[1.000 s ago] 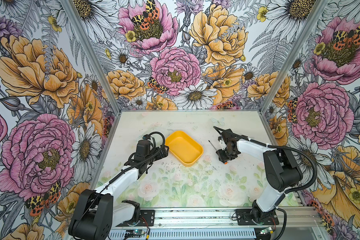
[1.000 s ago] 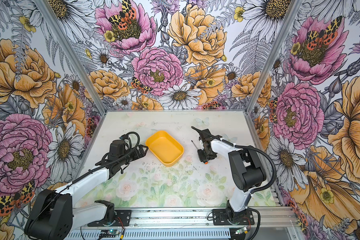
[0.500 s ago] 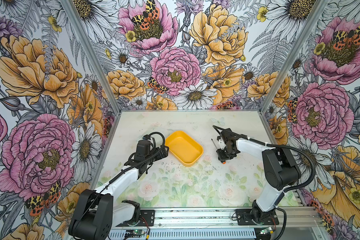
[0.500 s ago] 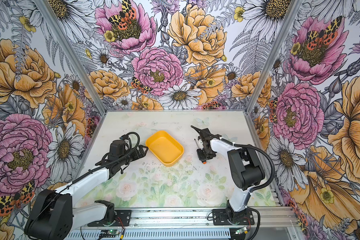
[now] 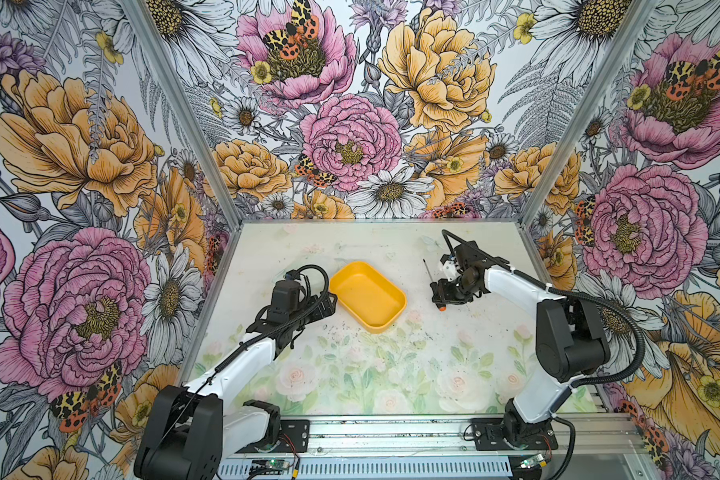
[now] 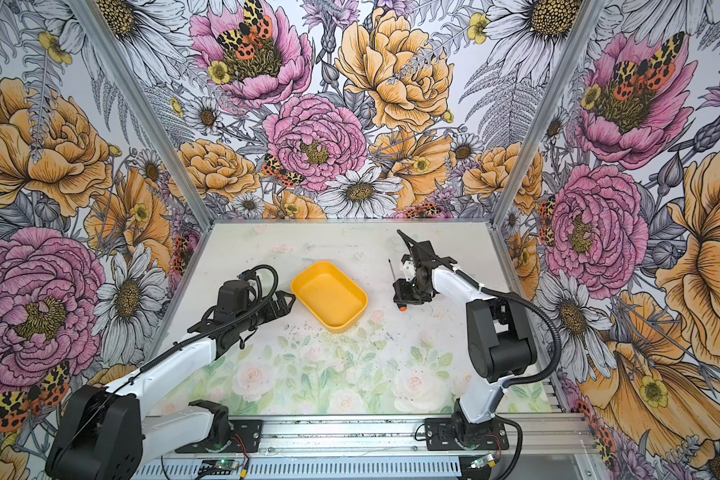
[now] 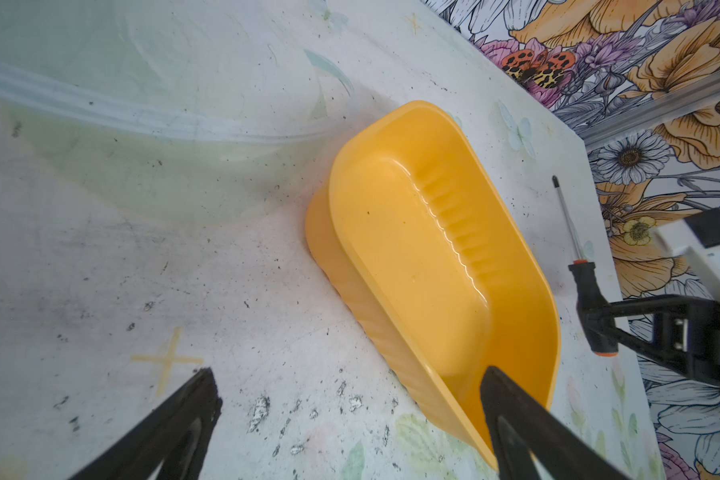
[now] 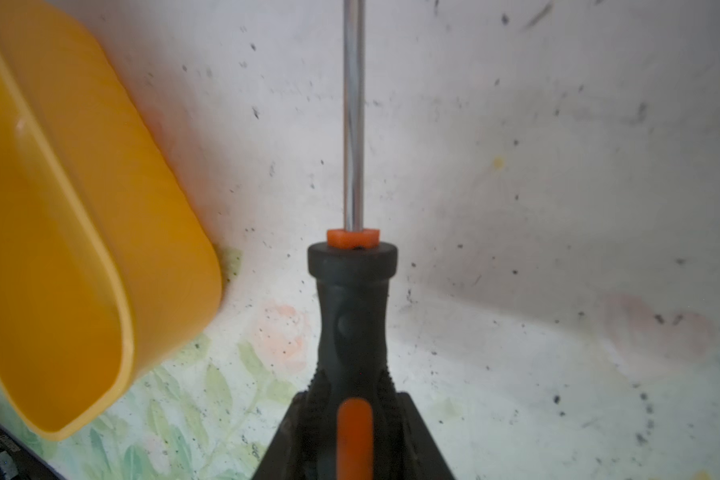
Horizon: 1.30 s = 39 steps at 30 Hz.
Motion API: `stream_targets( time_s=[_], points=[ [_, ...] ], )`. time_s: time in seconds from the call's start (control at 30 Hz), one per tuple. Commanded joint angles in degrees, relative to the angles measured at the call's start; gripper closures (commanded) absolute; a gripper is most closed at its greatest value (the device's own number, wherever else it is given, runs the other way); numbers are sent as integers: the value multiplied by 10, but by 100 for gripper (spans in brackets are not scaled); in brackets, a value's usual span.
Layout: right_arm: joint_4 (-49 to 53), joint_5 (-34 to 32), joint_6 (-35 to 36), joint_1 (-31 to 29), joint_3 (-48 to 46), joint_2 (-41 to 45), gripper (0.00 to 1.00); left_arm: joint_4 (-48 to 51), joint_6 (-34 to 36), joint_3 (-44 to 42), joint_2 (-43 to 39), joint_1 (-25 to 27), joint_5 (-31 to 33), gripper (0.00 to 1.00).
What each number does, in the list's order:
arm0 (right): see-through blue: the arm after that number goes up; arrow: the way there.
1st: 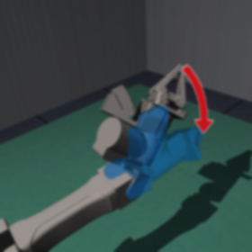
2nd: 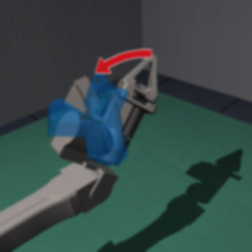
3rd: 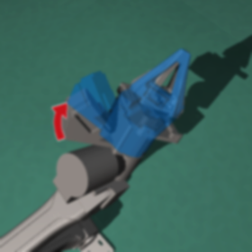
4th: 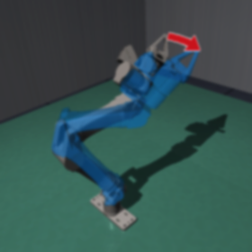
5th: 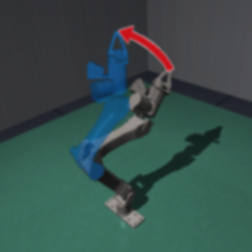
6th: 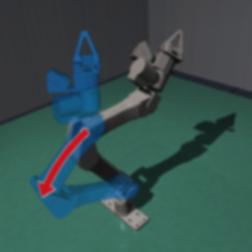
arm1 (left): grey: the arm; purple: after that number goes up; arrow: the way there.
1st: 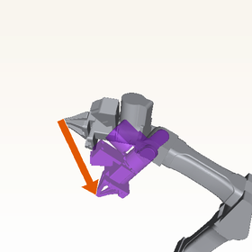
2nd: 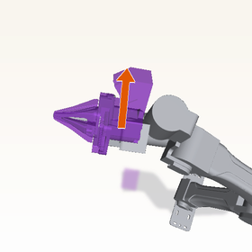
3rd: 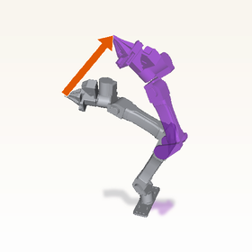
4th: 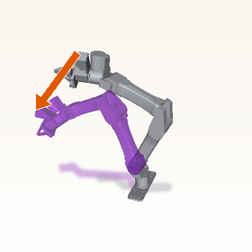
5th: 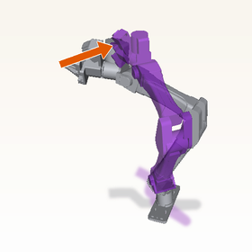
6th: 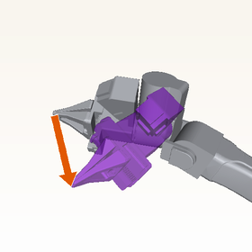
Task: Put the screwdriver in the bin
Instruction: 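Lift the screwdriver with the right gripper and carry it over the yellow bin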
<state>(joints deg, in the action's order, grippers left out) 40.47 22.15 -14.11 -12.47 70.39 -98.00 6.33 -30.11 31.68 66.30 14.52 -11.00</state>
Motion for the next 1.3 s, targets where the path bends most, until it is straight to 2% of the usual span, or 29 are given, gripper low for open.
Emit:
stream_targets(
  time_s=[0.0, 0.1, 0.4, 0.53, 0.7, 0.97, 1.27],
  points=[
    [-26, 66, -29, -4, 67, 38, 100, 6, 4, 16, -8, 3, -3, 1],
    [-31, 65, -46, -22, 118, 42, 100, 5, 2, 17, -9, 3, -8, 1],
    [-33, -6, -93, -114, 246, 22, 100, 2, -7, 13, -20, 0, -14, 1],
    [-31, -59, -88, -161, 246, 11, 100, -1, -9, 9, -25, -1, -16, 1],
    [-29, -92, -87, -201, 220, -10, 100, 0, -11, 4, -31, -3, -16, 1],
    [-4, -110, -56, -246, 192, -55, 100, 0, -13, 1, -42, -5, -14, 1],
    [71, -95, 2, -261, 219, -106, 100, -3, -14, -1, -36, -12, -20, 1]
  ],
)
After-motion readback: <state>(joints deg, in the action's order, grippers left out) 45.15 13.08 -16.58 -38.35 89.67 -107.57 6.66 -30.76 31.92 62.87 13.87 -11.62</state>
